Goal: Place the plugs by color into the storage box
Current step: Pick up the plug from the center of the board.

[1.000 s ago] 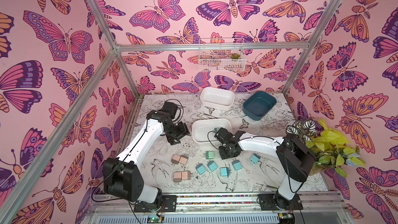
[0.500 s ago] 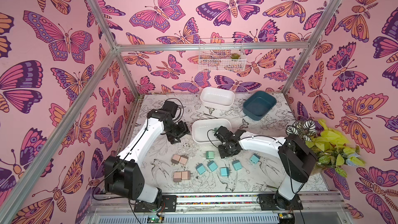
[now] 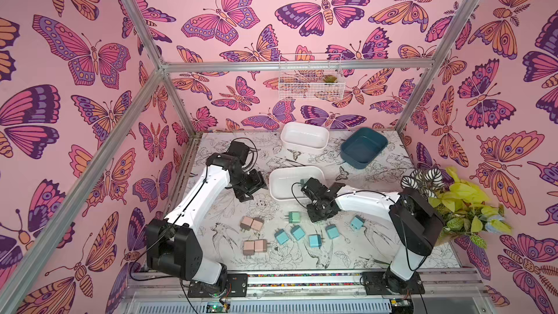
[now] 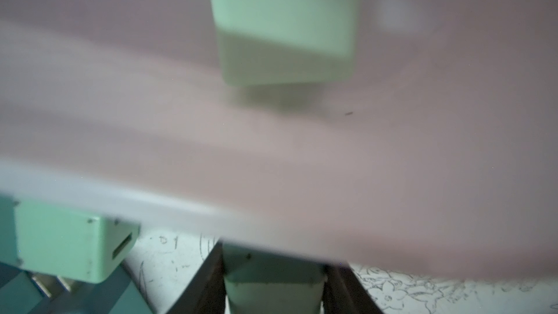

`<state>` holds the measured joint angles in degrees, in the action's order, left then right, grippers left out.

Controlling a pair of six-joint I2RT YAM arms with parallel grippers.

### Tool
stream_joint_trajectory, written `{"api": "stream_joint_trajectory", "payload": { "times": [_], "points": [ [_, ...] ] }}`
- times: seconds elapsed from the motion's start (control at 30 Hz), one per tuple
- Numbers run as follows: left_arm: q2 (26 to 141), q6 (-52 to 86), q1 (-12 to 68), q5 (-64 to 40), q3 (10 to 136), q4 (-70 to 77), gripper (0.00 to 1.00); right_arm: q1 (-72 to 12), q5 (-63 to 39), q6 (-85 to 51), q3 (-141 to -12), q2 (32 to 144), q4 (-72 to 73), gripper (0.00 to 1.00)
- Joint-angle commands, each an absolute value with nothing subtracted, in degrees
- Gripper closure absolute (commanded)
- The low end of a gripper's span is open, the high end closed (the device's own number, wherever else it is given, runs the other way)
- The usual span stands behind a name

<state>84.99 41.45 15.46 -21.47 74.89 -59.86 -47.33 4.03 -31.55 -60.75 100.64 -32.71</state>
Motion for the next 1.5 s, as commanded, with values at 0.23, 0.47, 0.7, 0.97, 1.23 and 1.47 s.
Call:
{"api": "stream_joint_trajectory", "payload": {
  "times": [0.23,0.47,0.7,0.97,1.23,1.47],
  "points": [
    [86.00,41.90,16.22,-21.96,75.54,-60.03,0.29,-47.32,3.73,-32.69,-58.82,97.81,-35.77,0.59],
    [86.52,42.01,16.43,-21.98,75.76,-59.68,0.29,-47.48,4.44,-33.05,-58.26,93.78,-38.44,0.60],
    [86.94,42.01,16.82,-22.32,75.89,-59.24,0.29,-47.86,5.18,-32.96,-61.83,90.62,-43.35,0.60],
    [87.13,41.92,16.80,-22.29,75.76,-58.91,0.29,-48.71,8.04,-30.84,-73.57,89.59,-50.91,0.59],
    [84.31,42.63,16.55,-20.83,74.24,-58.71,0.30,-48.35,8.54,-25.14,-90.81,100.98,-53.77,0.58],
    [80.87,42.69,15.47,-20.59,72.03,-58.89,0.30,-46.71,7.88,-21.40,-101.60,113.10,-51.44,0.58]
  ]
}}
